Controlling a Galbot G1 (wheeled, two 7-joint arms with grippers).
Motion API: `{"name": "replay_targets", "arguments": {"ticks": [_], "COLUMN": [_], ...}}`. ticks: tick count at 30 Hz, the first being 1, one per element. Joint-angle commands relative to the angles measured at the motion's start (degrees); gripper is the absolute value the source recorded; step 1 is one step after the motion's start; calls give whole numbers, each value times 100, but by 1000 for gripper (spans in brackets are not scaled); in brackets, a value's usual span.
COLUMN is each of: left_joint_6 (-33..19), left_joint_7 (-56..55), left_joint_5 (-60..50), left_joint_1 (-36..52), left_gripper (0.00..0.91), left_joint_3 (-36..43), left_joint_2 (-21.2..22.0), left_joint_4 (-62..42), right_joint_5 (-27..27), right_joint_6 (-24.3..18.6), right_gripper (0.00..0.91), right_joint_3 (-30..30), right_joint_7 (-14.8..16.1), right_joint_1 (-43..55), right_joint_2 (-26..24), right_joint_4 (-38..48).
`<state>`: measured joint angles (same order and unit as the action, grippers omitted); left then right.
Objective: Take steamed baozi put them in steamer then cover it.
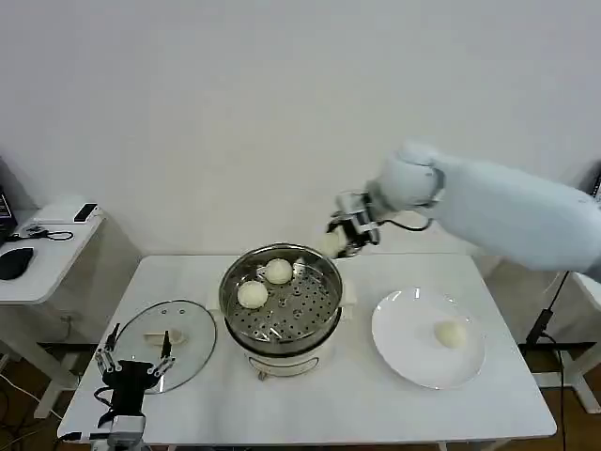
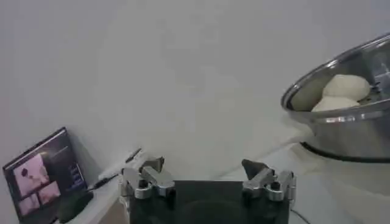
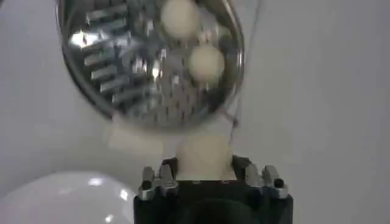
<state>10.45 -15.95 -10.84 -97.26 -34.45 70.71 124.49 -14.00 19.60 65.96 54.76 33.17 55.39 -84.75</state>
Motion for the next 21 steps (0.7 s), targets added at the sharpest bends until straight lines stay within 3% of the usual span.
{"name": "replay_targets", "arguments": {"ticks": [1,7,21], "left_joint_6": [11,-7,-21], "left_joint_7": [11,5,10], "left_joint_5": [-5,11,17], "left_joint_1": [-21,-91,-149], "left_gripper": [907,907,907], "left_joint_3": [-69,-177,-229], "left_joint_2": [44,87,192], "left_joint_4": [68,113,169], "right_joint_5": [-3,438,531], "right_joint_6": [-425,-810,-1315], "right_gripper": [615,615,625], "right_joint_3": [322,515,837], "right_joint_7": [85,263,251], "right_joint_1": [-115,-571,-682], "right_joint_2": [1725,1889,1747], "right_joint_4": [476,585,263]}}
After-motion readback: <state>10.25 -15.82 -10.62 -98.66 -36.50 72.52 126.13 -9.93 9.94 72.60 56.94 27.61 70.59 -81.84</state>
